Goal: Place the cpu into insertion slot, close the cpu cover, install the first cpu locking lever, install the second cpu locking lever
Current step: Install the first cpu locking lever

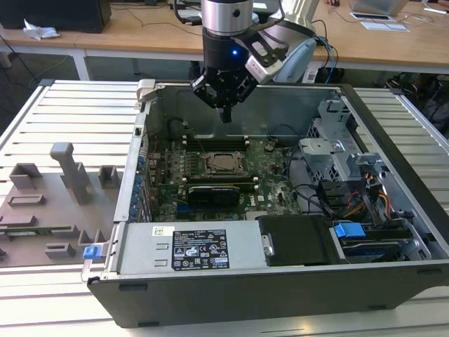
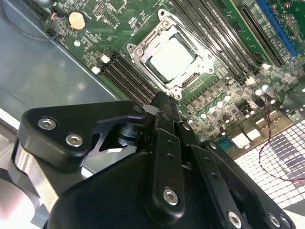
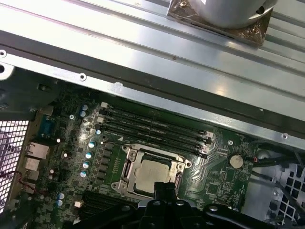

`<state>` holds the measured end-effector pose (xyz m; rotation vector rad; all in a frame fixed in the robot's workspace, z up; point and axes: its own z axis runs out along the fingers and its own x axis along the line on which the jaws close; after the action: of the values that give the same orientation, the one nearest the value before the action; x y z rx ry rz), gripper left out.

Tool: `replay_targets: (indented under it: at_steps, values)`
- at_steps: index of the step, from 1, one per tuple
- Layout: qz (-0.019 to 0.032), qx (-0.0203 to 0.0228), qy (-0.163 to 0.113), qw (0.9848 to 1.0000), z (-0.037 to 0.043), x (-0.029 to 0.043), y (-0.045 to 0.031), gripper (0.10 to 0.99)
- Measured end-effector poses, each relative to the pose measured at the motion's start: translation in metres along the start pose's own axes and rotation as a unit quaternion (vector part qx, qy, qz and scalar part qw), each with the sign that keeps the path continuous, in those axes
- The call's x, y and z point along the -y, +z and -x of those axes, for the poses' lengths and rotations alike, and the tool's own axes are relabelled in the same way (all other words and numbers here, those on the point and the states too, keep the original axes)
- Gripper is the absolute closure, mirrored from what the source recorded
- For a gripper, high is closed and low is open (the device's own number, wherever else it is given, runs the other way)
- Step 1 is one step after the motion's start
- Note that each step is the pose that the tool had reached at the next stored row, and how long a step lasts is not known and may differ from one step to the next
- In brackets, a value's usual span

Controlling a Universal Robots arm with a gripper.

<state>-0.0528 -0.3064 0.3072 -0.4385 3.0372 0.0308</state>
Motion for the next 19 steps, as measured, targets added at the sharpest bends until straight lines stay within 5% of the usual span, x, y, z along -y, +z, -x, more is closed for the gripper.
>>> replay_targets:
  at_steps: [13,19]
  values:
    - [0.0054,-0.0007,-0.072,0.9974,0.0000,0.0000,0.0000,0.980]
    - [0.0053,-0.0007,-0.071,0.9975,0.0000,0.0001,0.0000,0.980]
